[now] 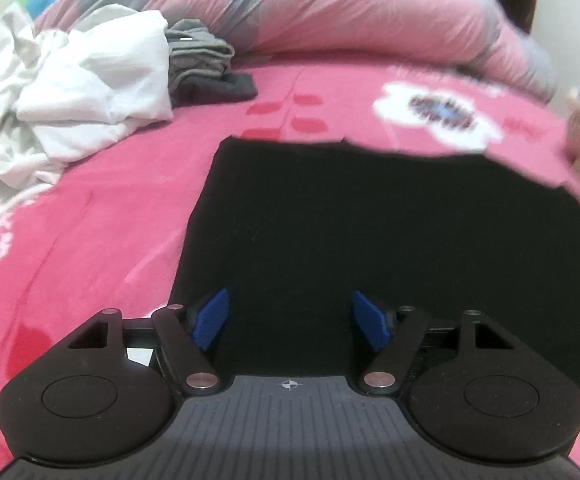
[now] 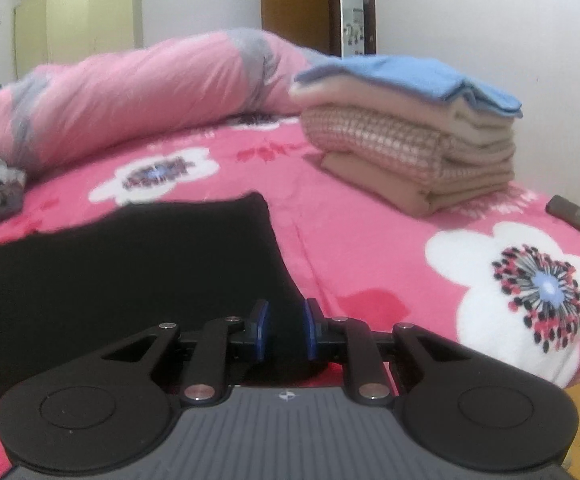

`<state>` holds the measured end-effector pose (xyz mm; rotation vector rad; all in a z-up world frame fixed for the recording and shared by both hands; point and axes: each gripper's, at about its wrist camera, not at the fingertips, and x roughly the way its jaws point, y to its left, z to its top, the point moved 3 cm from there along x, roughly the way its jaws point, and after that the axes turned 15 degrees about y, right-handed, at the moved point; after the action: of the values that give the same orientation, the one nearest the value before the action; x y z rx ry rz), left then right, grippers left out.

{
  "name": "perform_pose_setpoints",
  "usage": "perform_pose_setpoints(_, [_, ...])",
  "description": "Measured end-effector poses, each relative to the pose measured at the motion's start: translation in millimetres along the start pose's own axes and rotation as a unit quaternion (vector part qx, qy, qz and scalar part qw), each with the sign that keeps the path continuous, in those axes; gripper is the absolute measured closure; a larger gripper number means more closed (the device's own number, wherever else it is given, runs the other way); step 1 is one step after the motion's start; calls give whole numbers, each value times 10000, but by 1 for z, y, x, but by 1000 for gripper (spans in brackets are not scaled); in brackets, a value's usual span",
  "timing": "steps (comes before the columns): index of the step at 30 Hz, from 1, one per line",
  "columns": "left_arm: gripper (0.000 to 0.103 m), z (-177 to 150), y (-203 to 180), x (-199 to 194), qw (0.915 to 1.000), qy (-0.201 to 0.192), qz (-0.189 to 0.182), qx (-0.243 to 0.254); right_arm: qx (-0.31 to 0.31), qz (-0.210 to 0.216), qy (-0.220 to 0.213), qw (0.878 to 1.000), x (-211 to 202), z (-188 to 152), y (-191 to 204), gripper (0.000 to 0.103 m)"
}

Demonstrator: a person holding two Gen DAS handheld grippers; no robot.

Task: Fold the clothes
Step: 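Grasp the black shirt end with the right gripper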

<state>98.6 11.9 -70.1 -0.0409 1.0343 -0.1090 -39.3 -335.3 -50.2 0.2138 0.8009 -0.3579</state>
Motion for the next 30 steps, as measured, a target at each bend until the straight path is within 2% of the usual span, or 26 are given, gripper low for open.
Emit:
perform_pose_setpoints(3, [28,2,23,-14,9994,-228,-174,-175,-203,259,-238,9992,-15,4,12,83])
perform_pose_setpoints(7, [24,5,62,-28,9970,-386,-336,-586,-863,959,-305,9912,-26,4,57,81])
perform_pose_setpoints(11, [24,5,100,-35,9924,-371,-538,-1042,-1953,1670,-304,9659,-27,-10,128,81])
perform_pose_setpoints(15, [24,2,121,-37,9897,-363,-611,-1244,-3043,2280,-264,9245,-29,-35,211,81])
perform_pose_setpoints(18, [24,-2,131,-36,9876,-326,-736,-1346,-3922,2407,-341,8872,-29,-61,269,79])
perform_pose_setpoints(21, [24,-6,136,-33,9873,-252,-835,-1328,-4811,2240,-502,8461,-28,-88,314,68])
perform_pose_setpoints(25, [25,-10,143,-27,9873,-167,-924,-1281,-5696,1683,-773,8008,-23,-113,343,67])
perform_pose_setpoints(30, [25,-11,155,-22,9834,-140,-1088,-1445,-6298,1322,-983,7591,-21,-122,354,63])
